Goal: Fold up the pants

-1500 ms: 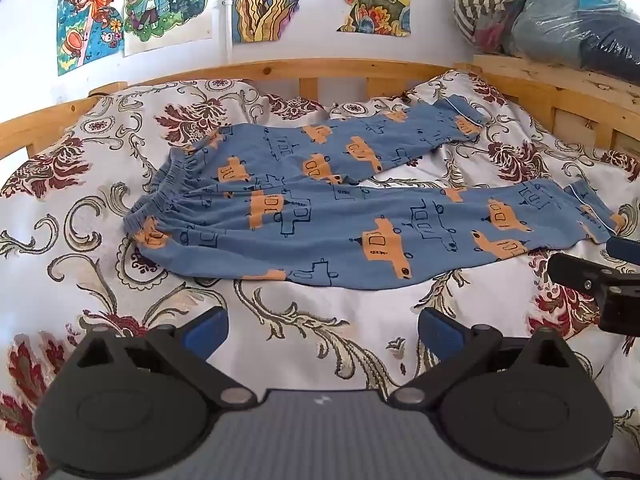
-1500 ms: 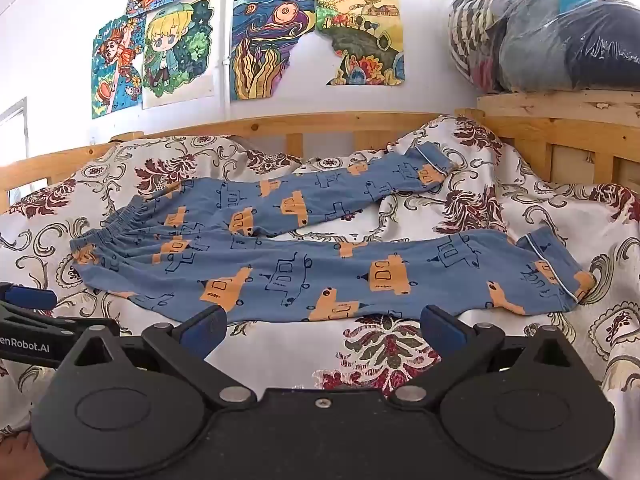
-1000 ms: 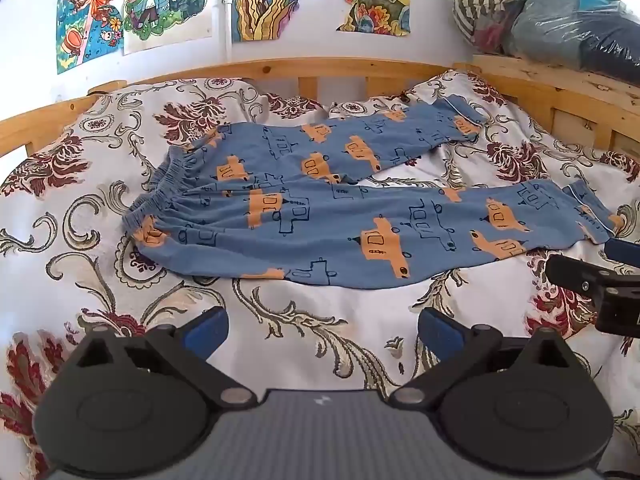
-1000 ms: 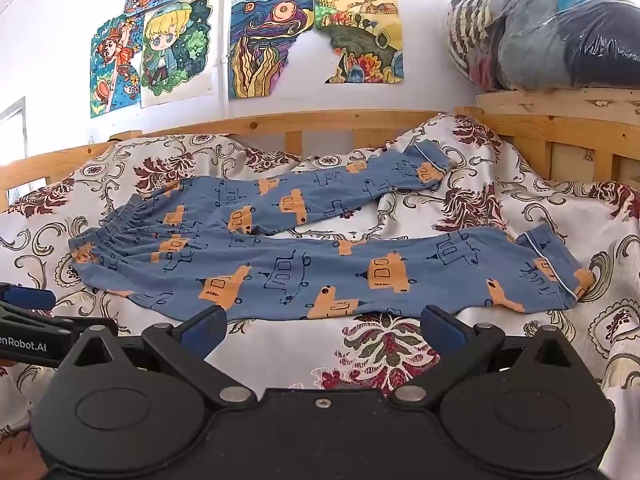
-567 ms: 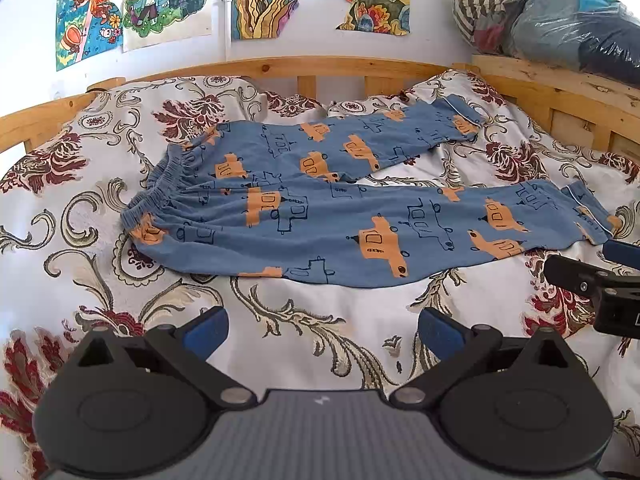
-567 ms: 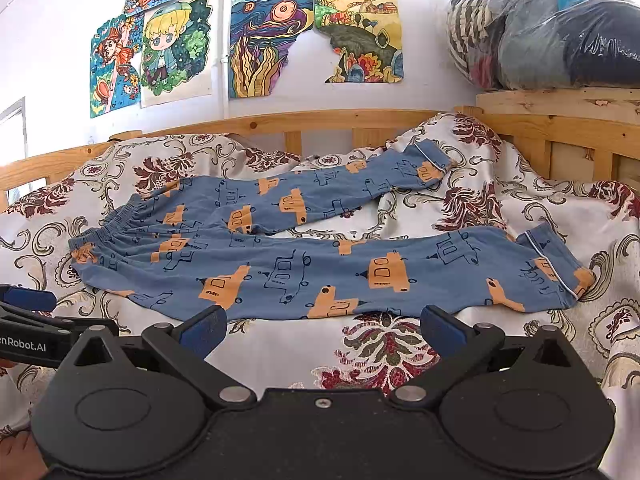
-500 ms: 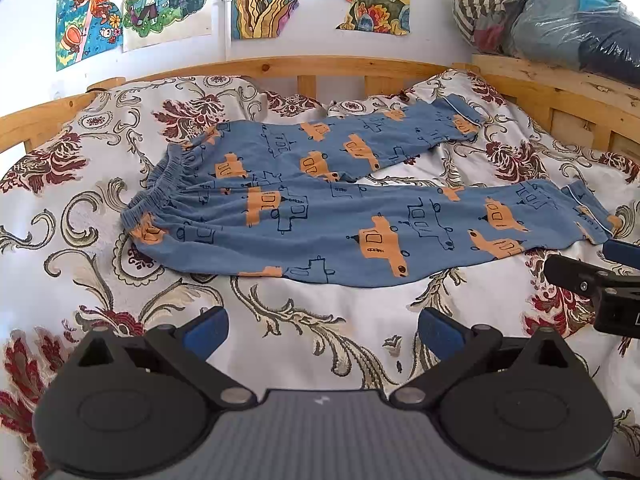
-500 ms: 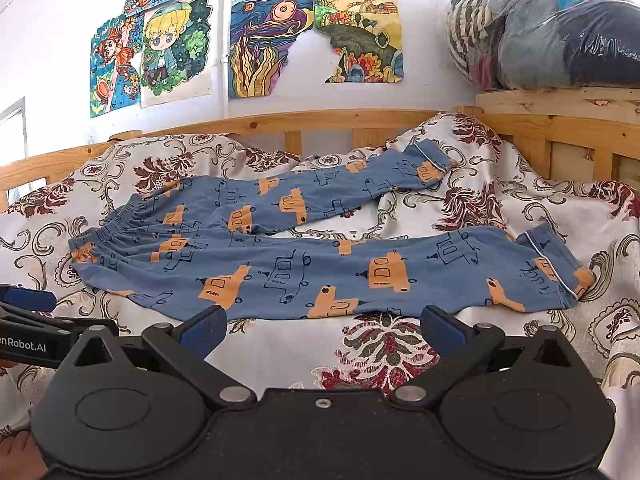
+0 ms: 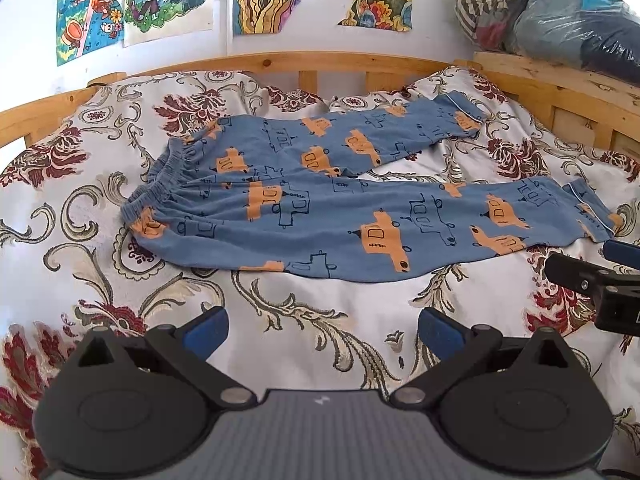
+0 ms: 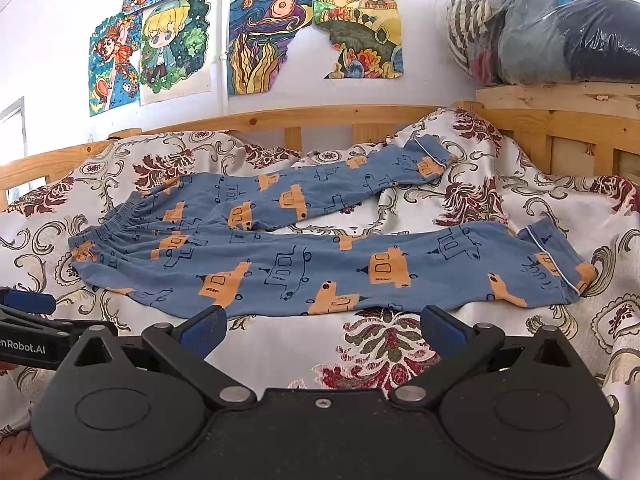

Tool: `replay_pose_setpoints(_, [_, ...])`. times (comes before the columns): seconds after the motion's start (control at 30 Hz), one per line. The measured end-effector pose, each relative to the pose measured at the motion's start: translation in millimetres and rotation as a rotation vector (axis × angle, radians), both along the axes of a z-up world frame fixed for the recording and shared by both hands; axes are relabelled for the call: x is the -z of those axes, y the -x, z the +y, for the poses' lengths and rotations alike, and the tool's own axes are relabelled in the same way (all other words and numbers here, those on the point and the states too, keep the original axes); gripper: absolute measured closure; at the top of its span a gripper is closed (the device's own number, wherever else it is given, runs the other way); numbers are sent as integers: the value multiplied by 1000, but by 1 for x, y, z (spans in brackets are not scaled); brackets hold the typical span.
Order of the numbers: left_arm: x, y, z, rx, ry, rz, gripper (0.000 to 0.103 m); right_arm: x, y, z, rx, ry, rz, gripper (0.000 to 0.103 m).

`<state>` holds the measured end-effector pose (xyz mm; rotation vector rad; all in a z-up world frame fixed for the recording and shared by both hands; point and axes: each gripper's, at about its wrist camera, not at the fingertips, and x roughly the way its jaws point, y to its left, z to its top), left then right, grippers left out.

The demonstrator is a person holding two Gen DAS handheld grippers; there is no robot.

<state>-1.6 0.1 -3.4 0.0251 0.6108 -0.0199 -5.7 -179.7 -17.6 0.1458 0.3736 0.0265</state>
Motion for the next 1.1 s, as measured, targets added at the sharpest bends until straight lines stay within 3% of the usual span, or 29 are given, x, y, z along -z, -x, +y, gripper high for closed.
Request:
replay_pose_setpoints(0.5, [3,-3,3,1,-5,41,0,-1,-1,-3,1,-33,37,1])
replay_pose_setpoints(0.7, [-15,-21,18,-39,-18,46,0,-15,-29,-15,-52,-61,109,1])
replay_pose_setpoints(0.87, [-43,-60,53,-97,0,39,0,-38,-84,-21,-213,15,135,1])
replay_pose_setpoints(1.1, [-78,-155,106,-21,-148,-3,0,-66,-195,-8,-532,248,147,1])
